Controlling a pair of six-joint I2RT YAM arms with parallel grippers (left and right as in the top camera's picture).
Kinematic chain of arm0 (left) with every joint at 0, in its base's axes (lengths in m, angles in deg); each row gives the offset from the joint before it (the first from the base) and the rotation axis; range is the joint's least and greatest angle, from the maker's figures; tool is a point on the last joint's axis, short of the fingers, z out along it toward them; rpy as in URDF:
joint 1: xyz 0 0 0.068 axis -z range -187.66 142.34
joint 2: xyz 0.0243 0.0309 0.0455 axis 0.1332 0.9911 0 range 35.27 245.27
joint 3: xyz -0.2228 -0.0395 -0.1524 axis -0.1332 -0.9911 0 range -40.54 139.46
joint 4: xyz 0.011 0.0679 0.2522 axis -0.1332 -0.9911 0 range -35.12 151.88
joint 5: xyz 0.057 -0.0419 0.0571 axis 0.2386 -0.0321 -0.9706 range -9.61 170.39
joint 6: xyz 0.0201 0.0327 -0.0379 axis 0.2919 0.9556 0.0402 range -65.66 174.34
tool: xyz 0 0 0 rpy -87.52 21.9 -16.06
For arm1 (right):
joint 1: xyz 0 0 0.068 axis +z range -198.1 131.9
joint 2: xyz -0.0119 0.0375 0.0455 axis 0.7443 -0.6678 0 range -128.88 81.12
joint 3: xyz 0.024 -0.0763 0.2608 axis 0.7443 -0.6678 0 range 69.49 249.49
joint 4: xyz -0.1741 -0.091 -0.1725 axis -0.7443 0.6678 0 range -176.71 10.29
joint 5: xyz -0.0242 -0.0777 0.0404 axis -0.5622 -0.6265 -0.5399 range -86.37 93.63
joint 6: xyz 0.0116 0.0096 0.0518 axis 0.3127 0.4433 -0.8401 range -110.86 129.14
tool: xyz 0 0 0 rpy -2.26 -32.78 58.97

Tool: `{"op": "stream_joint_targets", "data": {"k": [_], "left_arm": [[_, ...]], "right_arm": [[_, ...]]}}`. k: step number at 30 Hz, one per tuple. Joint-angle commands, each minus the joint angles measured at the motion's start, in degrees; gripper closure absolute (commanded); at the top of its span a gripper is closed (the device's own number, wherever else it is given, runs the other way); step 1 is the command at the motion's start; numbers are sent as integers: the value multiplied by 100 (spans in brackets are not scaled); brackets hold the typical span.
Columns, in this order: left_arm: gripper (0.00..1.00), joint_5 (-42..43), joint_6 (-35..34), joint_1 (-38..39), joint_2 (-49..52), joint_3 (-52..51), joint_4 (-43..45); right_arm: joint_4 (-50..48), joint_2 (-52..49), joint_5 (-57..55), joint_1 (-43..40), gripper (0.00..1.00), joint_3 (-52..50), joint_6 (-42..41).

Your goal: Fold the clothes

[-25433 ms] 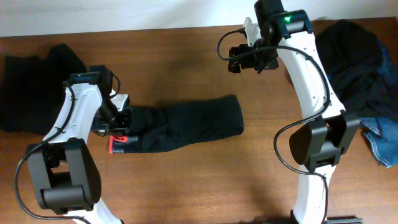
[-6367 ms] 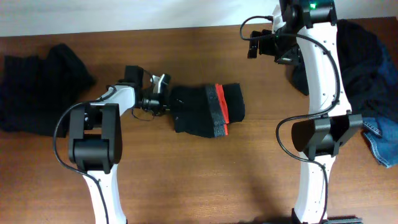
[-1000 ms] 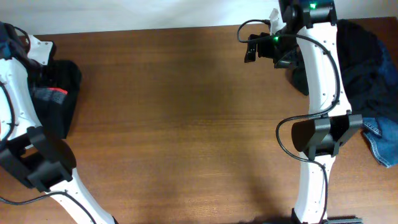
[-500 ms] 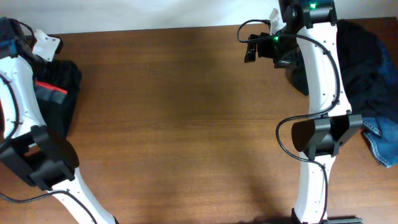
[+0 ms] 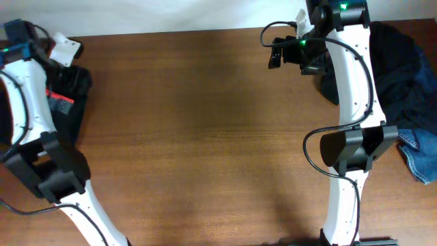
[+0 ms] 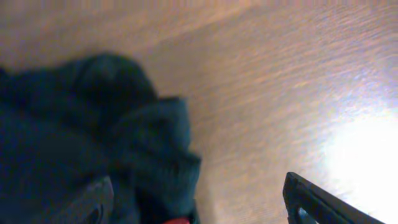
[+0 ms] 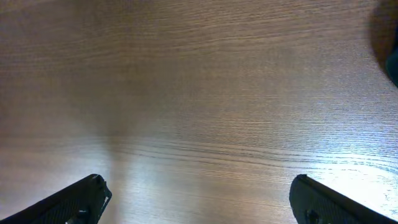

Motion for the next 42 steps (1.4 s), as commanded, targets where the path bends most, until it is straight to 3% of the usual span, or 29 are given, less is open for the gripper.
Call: {"op": "stream_joint_targets", "data": {"k": [1,22,25,42], "left_arm": [[13,103,223,214,94,125,107],[13,-317,-293,4,413,125,1132],[7,-315,-328,-105,461,125,1281],[7,-289,-741,-356,826,282,1550]], "right_arm": [[-17,46,28,0,1,70,61],[-42,44,-13,0,1,63,61],[-39,44,-13,0,1,57,61],[-35,44,-13,0,1,44,59]]}}
